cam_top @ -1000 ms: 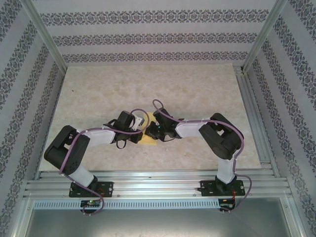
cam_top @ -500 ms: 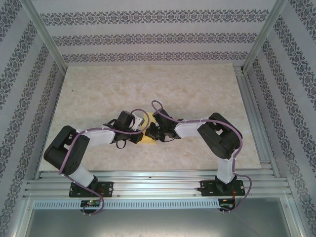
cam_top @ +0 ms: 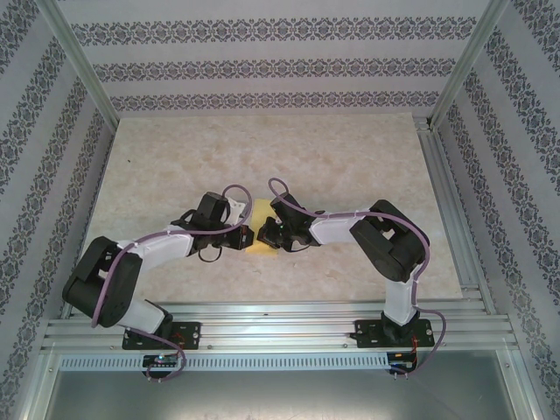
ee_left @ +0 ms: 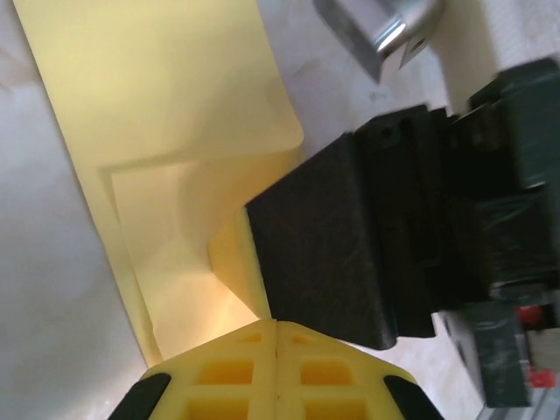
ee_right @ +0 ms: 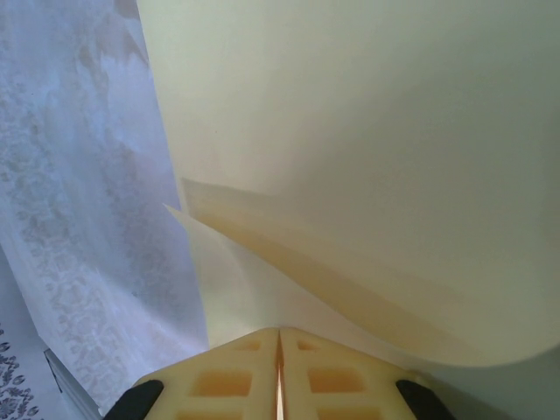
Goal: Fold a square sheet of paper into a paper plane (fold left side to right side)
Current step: First fold in half a square sheet of paper at the center of the table.
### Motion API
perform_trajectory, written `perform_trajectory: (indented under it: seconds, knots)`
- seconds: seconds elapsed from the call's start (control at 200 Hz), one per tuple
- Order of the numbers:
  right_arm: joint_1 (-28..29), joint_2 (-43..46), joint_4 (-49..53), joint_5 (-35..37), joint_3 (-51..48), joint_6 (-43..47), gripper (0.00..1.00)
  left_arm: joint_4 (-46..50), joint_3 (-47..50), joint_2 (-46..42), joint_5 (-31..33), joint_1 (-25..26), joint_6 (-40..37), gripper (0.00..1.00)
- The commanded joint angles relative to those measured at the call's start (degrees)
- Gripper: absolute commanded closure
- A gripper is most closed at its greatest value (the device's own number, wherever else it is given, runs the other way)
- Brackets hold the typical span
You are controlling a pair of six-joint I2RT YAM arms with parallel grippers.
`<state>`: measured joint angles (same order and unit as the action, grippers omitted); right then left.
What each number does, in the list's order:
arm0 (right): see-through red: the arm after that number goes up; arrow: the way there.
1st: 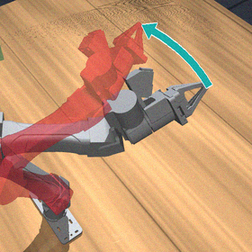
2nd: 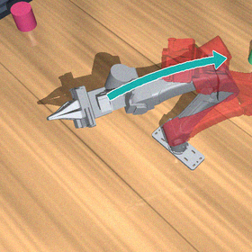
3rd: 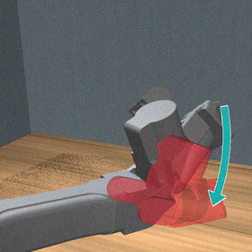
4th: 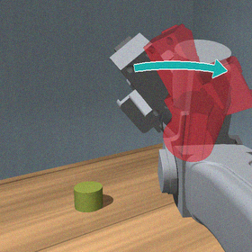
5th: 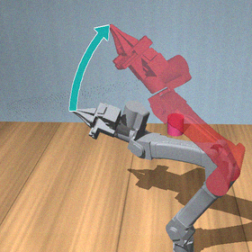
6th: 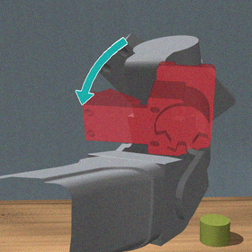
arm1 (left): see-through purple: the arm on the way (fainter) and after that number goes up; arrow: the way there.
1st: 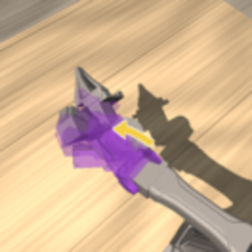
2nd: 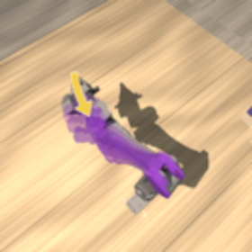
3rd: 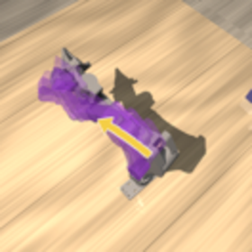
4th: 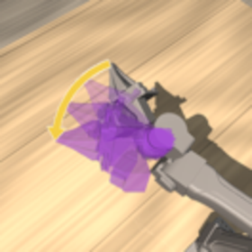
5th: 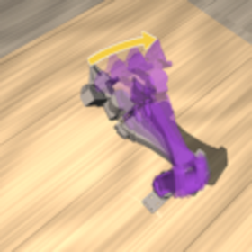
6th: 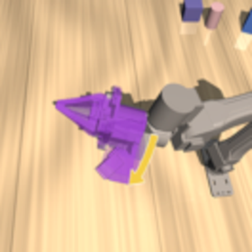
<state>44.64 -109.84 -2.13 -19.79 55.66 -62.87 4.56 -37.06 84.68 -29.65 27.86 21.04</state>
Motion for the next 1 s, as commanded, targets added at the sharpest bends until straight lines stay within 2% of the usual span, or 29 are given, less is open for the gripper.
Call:
perform_trajectory:
  seconds: [0.0, 0.505, 0.789, 0.994]
  knots:
    - [0.84, -2.66, 2.65, 0.82, -1.06, 1.56, 0.91, -3.37, 0.89, 0.52, -2.82, -0.55, 5.24, 1.00]
    - [1.15, -2.83, 3.13, 0.46, -0.33, 2.05, 0.91, -3.36, -2.16, 9.30, 0.08, -1.90, 7.75, 1.00]
    - [1.13, -1.75, 3.42, 0.74, 0.65, 2.95, 0.91, 0.17, 1.71, 7.75, 3.10, -1.90, 7.06, 1.00]
    - [0.54, 2.72, 4.37, 1.96, 3.18, 4.48, 0.90, -1.78, 6.51, 6.48, 2.97, -1.61, 9.49, 1.00]
